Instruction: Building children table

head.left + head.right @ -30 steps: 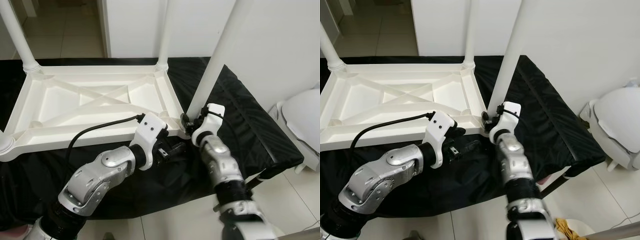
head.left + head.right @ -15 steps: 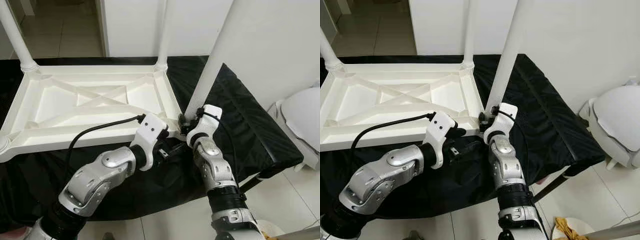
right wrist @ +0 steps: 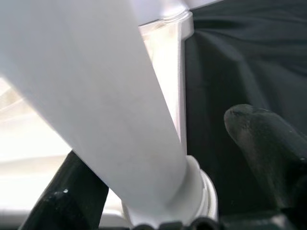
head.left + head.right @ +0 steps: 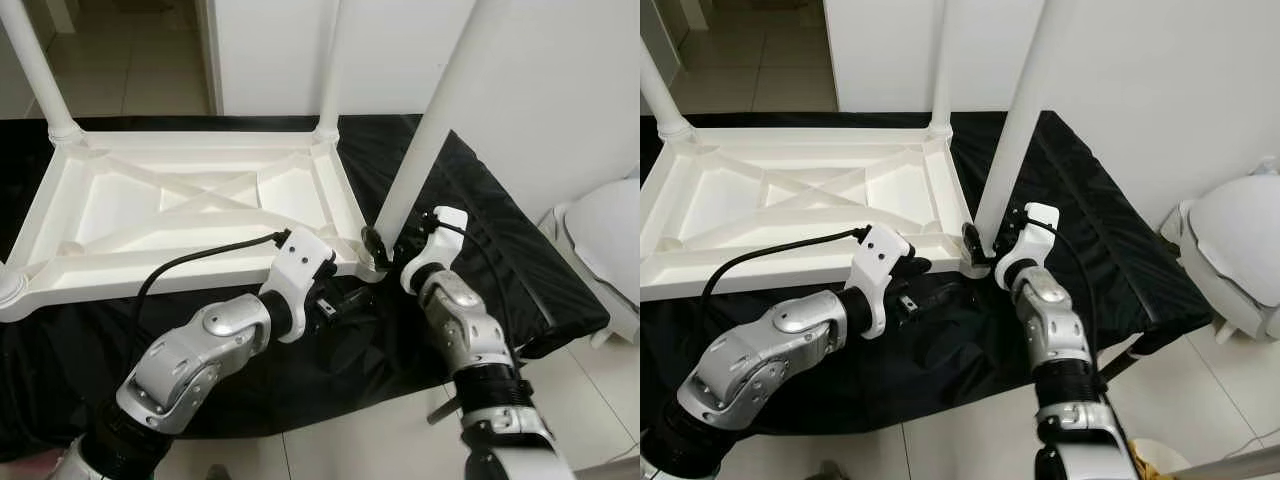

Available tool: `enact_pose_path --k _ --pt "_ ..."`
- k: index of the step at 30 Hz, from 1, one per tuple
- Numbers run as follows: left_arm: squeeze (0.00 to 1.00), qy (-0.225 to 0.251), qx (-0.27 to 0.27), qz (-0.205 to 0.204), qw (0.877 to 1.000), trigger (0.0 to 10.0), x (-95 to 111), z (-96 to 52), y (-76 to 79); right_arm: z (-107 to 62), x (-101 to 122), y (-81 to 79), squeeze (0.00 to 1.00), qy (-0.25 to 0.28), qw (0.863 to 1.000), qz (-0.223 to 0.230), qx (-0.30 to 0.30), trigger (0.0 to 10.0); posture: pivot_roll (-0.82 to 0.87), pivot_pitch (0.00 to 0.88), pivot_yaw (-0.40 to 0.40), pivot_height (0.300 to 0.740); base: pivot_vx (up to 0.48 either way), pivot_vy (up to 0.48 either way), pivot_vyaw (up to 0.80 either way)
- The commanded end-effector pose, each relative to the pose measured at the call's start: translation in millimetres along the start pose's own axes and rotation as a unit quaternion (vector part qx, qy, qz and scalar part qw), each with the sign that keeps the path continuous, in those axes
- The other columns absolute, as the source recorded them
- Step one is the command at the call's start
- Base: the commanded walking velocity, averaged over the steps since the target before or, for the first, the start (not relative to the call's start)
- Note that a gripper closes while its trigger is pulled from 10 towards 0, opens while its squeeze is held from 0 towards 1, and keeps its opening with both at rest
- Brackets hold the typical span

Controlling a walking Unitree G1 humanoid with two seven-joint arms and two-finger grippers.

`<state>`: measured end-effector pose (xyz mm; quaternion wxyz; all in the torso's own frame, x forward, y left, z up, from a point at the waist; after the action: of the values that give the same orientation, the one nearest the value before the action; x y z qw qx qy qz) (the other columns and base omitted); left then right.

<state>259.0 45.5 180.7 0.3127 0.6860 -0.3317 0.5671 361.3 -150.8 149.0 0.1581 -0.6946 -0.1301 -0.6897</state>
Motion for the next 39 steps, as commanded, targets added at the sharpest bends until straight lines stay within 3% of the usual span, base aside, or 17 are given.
enact_pose_path --k 1,6,16,17,18,19,26,39 --pt "0.00 -0.002 -0.055 0.005 0.998 10.0 0 0.1 8.5 0.0 0 2.3 0.00 0.005 1.000 -0.006 0.031 10.0 0.01 0.014 -0.085 0.740 0.000 0.000 0.00" --pt "0.00 -0.004 -0.053 0.008 0.999 10.0 2 -1.4 5.7 2.7 -2 11.3 0.00 -0.013 0.993 -0.055 0.108 10.0 0.02 0.025 -0.069 0.740 0.000 0.000 0.00" --pt "0.00 -0.001 -0.043 0.008 0.999 10.0 4 -3.3 1.8 15.4 1 13.7 0.00 -0.038 0.987 -0.085 0.135 10.0 0.04 0.025 -0.068 0.740 0.000 0.000 0.00" --pt "0.00 -0.001 -0.042 0.008 0.999 10.0 5 -3.7 1.6 17.4 0 12.2 0.00 -0.045 0.985 -0.094 0.139 9.1 0.04 0.025 -0.067 0.740 0.000 0.000 0.00" --pt "0.00 -0.001 -0.042 0.008 0.999 10.0 5 -3.7 1.6 17.4 0 12.2 0.00 -0.045 0.985 -0.094 0.139 9.1 0.04 0.025 -0.067 0.740 0.000 0.000 0.00" --pt "0.00 -0.002 -0.041 0.009 0.999 10.0 5 -3.9 1.3 18.4 -2 11.2 0.00 -0.054 0.983 -0.096 0.147 0.0 0.04 0.025 -0.067 0.740 0.000 0.000 0.00" --pt "0.00 -0.002 -0.039 0.010 0.999 10.0 5 -4.8 0.2 12.3 -16 11.3 0.00 -0.086 0.976 -0.082 0.185 0.0 0.04 0.024 -0.066 0.740 0.000 0.000 0.00" --pt "0.00 -0.004 -0.043 0.009 0.999 10.0 5 -5.1 0.7 1.2 -24 5.8 0.00 -0.066 0.966 -0.072 0.238 0.0 0.03 0.031 -0.059 0.740 0.000 0.000 0.00"
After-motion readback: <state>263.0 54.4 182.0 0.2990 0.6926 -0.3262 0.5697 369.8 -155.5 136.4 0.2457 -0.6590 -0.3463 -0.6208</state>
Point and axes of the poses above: a point about 5 cm out from each wrist's last joint towards the gripper, its own z axis pointing out of the wrist towards the gripper, its own x axis along the axis of the wrist's last joint, y = z × x, the point moved 1 cm from there along z, pointing out of the wrist towards the gripper, and after that the axes turned 2 degrees about -z, right-handed, at the moved point
